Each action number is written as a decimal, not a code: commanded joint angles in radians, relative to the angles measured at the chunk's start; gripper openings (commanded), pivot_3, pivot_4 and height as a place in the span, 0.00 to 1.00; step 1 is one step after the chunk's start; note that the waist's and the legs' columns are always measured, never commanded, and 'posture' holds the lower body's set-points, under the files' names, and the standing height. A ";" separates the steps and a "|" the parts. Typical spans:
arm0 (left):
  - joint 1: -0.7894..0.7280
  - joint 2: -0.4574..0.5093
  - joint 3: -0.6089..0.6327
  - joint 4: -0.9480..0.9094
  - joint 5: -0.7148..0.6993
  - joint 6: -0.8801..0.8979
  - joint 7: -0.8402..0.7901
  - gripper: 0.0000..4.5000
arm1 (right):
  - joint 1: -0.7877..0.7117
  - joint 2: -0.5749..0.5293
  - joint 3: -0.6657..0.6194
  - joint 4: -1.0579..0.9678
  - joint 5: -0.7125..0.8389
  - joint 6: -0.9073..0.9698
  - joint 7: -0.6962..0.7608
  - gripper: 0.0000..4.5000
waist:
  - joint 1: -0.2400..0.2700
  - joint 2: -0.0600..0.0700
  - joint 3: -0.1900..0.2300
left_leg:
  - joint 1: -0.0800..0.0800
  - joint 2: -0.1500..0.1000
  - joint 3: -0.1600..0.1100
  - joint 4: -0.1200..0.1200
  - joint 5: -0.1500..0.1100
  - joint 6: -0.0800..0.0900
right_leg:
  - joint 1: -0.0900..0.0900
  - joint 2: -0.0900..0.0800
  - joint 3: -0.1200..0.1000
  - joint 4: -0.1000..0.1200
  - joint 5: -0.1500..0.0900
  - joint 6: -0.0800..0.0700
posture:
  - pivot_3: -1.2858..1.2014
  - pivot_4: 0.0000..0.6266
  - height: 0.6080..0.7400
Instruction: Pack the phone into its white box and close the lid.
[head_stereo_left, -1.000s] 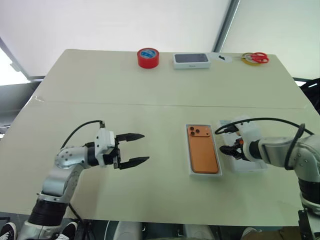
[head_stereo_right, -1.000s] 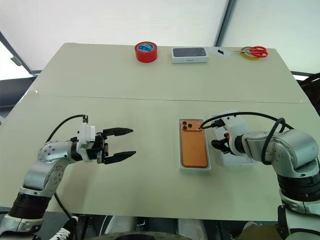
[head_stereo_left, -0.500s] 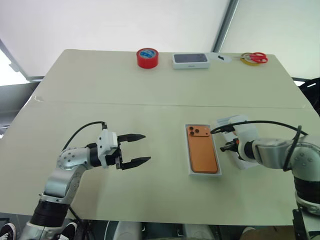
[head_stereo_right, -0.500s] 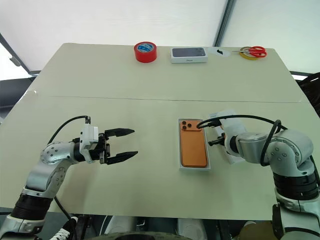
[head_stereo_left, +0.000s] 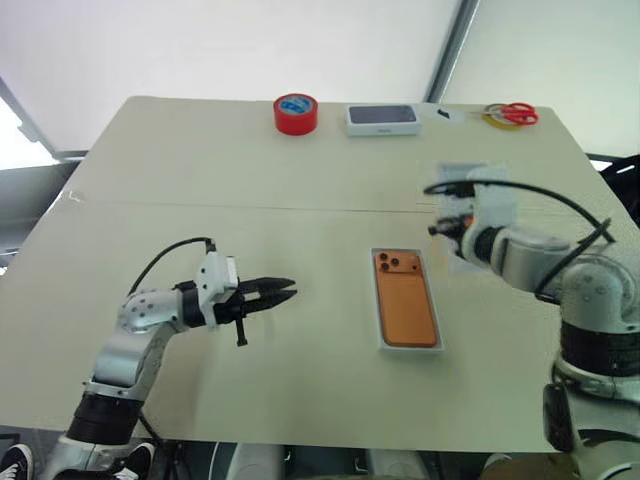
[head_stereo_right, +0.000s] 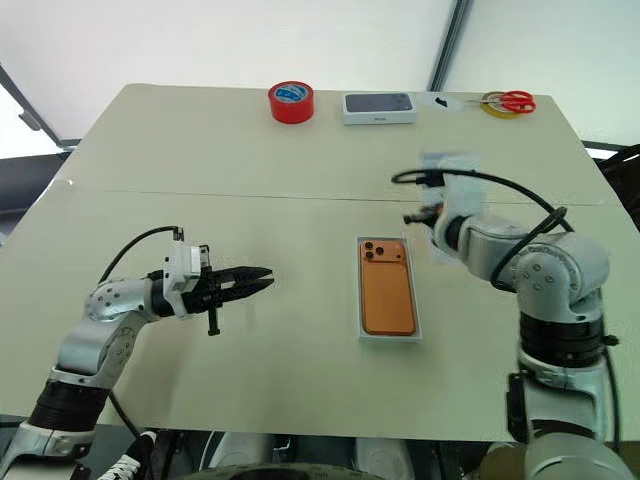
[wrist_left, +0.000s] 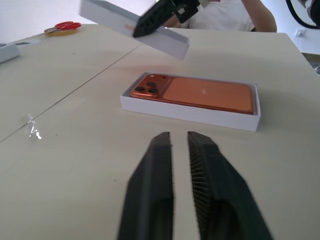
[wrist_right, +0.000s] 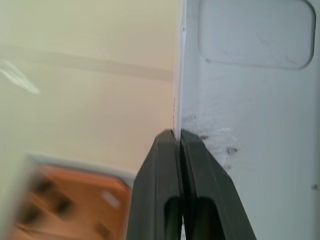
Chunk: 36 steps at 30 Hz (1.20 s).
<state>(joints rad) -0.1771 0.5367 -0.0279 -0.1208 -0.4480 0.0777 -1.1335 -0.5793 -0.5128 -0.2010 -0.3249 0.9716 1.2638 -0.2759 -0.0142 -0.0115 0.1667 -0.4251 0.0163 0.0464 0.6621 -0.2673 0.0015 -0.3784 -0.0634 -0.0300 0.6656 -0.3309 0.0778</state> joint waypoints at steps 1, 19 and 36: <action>-0.024 -0.022 0.000 -0.012 -0.011 0.008 0.030 0.01 | 0.029 0.117 -0.056 -0.050 0.073 -0.118 0.102 0.00 | 0.000 0.000 0.000 | 0.000 0.000 0.000 0.000 0.000 0.000 | 0.000 0.000 0.000 0.000 0.000 0.000 | 0.52 0.24 1.00; -0.015 -0.057 0.026 -0.068 -0.044 0.058 0.108 0.01 | 0.353 -0.022 0.121 -0.142 1.001 -0.145 0.129 0.00 | 0.003 0.000 0.000 | 0.000 0.000 0.000 0.001 0.000 0.000 | 0.001 0.000 0.000 0.000 0.000 0.000 | 0.52 0.24 1.00; 0.014 -0.100 -0.024 -0.134 -0.038 0.103 0.164 0.01 | 0.320 0.145 0.156 0.002 1.001 -0.262 -0.022 0.00 | 0.002 0.000 0.000 | 0.003 0.000 -0.001 0.001 0.000 0.001 | 0.004 0.000 0.000 0.000 0.000 0.000 | 0.52 0.24 1.00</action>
<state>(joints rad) -0.1599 0.4354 -0.0555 -0.2196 -0.4703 0.1736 -0.9759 -0.2502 -0.3663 -0.0238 -0.3155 1.9474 1.0072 -0.2733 -0.0124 -0.0120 0.1664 -0.4225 0.0166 0.0455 0.6636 -0.2677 0.0023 -0.3746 -0.0638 -0.0303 0.6652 -0.3309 0.0779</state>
